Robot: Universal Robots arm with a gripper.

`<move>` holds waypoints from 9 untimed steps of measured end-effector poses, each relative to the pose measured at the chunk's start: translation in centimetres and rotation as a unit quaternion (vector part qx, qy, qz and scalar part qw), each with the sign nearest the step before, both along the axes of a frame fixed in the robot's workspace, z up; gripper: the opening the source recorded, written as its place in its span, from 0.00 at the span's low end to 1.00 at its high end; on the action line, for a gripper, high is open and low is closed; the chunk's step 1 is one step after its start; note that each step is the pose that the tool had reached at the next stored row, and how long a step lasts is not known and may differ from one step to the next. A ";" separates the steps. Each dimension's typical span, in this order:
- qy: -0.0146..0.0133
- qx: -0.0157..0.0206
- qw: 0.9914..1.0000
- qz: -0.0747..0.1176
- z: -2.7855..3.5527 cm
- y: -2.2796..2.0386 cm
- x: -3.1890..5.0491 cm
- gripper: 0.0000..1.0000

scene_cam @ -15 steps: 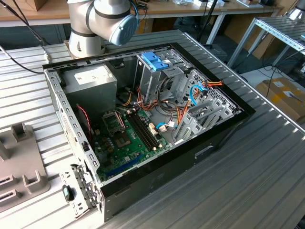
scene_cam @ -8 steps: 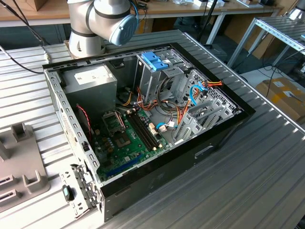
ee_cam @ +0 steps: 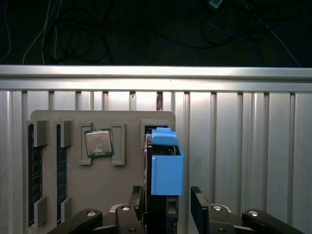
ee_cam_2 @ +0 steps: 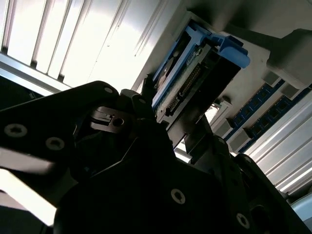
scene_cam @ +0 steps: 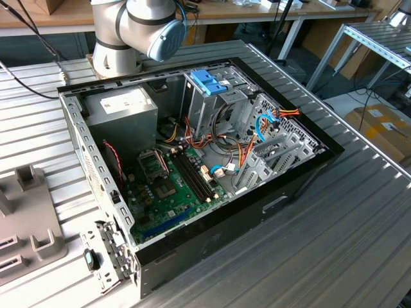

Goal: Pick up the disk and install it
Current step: 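Pick up the disk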

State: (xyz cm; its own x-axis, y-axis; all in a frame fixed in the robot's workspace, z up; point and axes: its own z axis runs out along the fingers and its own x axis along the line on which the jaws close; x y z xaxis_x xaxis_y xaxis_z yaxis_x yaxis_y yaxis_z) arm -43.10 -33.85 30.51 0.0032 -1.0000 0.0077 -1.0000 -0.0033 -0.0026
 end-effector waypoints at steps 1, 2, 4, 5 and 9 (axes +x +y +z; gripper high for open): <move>0.000 0.000 1.000 0.000 0.00 0.00 0.00 0.51; 0.000 0.000 1.000 0.000 0.01 -0.03 0.00 0.51; 0.000 0.000 1.000 0.000 0.00 -0.17 0.00 0.51; 0.000 0.000 1.000 0.000 0.00 -0.25 0.00 0.51; 0.000 0.000 1.000 0.000 0.00 -0.37 0.00 0.51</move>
